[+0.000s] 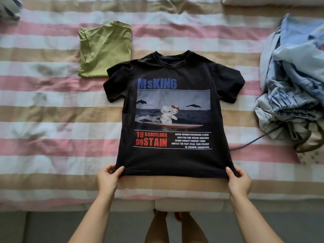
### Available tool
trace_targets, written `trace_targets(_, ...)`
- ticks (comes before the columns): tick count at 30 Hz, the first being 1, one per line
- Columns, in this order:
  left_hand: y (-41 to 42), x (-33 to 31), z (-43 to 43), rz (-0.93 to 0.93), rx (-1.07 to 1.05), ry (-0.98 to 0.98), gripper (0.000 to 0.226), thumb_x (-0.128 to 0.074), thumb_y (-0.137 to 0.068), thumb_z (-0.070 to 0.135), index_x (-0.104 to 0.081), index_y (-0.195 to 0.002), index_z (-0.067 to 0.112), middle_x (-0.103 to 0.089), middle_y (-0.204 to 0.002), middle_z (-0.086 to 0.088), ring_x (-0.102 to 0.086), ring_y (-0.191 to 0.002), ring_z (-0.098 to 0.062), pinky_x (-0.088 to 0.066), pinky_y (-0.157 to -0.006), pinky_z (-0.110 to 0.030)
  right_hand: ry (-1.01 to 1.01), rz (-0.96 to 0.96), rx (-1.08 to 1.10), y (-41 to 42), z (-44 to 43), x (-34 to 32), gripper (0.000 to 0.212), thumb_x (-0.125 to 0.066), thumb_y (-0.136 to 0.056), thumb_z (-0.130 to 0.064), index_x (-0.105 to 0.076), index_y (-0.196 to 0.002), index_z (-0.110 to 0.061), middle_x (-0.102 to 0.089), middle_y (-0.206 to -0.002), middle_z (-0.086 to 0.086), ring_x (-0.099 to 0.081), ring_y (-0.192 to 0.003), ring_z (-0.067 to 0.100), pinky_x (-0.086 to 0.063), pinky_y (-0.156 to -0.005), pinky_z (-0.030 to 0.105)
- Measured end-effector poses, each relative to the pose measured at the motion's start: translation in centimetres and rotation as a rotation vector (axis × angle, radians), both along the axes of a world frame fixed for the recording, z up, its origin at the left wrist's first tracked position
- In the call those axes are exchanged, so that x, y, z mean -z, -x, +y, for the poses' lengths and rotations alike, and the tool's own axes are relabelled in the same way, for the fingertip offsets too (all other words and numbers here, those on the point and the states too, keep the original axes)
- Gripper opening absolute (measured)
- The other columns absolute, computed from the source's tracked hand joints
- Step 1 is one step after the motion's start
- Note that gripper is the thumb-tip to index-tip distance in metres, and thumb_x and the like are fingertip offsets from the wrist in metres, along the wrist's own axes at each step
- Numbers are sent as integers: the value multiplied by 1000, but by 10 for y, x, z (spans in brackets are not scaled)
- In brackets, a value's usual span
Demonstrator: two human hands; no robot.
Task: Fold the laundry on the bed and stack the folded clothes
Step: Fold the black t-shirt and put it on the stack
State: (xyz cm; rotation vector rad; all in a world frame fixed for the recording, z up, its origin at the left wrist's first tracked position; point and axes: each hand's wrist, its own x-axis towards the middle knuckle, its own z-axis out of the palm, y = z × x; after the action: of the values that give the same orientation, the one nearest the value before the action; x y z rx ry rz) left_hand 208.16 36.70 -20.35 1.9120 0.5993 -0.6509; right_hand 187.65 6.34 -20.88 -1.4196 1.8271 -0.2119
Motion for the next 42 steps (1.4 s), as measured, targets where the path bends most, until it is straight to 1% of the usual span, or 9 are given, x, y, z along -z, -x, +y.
trace_targets(4, -12, -16, -22, -265, 238, -349, 19, -68, -79, 3, -59, -96, 5, -59, -93, -9, -54, -87, -25, -41, -74, -32, 93, -1, -118, -18, -12, -15, 20, -65, -82, -7, -62, -102, -5, -62, -102, 18, -58, -93, 31, -43, -81, 33)
trace_targets(9, -44, -41, -101, -385, 418, -144, 12, -60, -86, 4, -60, -95, 12, -61, -93, -2, -57, -84, -13, -42, -72, -18, 165, -167, -289, -75, -47, -35, 14, -56, -87, -5, -62, -99, -11, -61, -102, 11, -55, -85, 18, -39, -78, 26)
trace_targets(16, -83, -26, -251, -372, 683, 42, 15, -57, -88, 9, -59, -89, 25, -62, -87, 7, -57, -80, -1, -45, -71, -11, 151, -220, -134, -165, -135, -20, 30, -58, -89, -13, -57, -115, 1, -62, -112, 19, -57, -106, 31, -42, -94, 37)
trace_targets(21, -111, -6, -345, -441, 847, 120, 14, -56, -89, 10, -64, -99, 15, -63, -93, 3, -56, -81, -1, -39, -71, -1, 101, -142, -141, -212, -192, -3, 42, -49, -92, -40, -62, -94, 0, -63, -99, 17, -55, -99, 34, -44, -86, 41)
trace_targets(26, -126, 6, -406, -518, 976, 123, 19, -57, -87, 6, -65, -104, 11, -63, -98, -1, -58, -87, -13, -42, -77, -14, 18, -210, -85, -226, -213, 0, 39, -53, -92, -33, -43, -59, -14, -49, -65, 2, -47, -74, 22, -29, -63, 29)
trace_targets(30, -137, 9, -430, -745, 1021, -58, 33, -63, -82, 8, -62, -115, 14, -58, -114, -1, -47, -108, -21, -39, -90, -28, 136, -375, -105, -224, -219, -3, 11, -57, -90, -12, -64, -86, -5, -62, -82, 4, -55, -82, 16, -39, -66, 19)
trace_targets(34, -151, 12, -463, -714, 1232, -221, 48, -61, -85, 23, -48, -130, 27, -37, -142, 6, -21, -133, -19, -14, -109, -42, 324, -387, -94, -225, -230, -4, 20, -59, -88, -5, -67, -104, 3, -63, -94, 0, -57, -91, 14, -36, -76, 8)
trace_targets(38, -161, 18, -483, -673, 1410, -236, 16, -58, -87, 32, -54, -98, 20, -45, -126, 3, -29, -127, -21, -5, -110, -47, 268, -396, -155, -223, -236, -1, 20, -58, -89, -5, -66, -105, 4, -64, -97, 5, -56, -92, 15, -37, -75, 7)
trace_targets(42, -157, 13, -496, -567, 1473, -128, 28, -47, -91, 47, -46, -100, 21, -60, -107, 1, -48, -111, -20, -18, -94, -36, 155, -377, -297, -211, -222, -4, 16, -62, -87, -14, -64, -99, -3, -63, -96, 7, -56, -88, 17, -40, -74, 16)
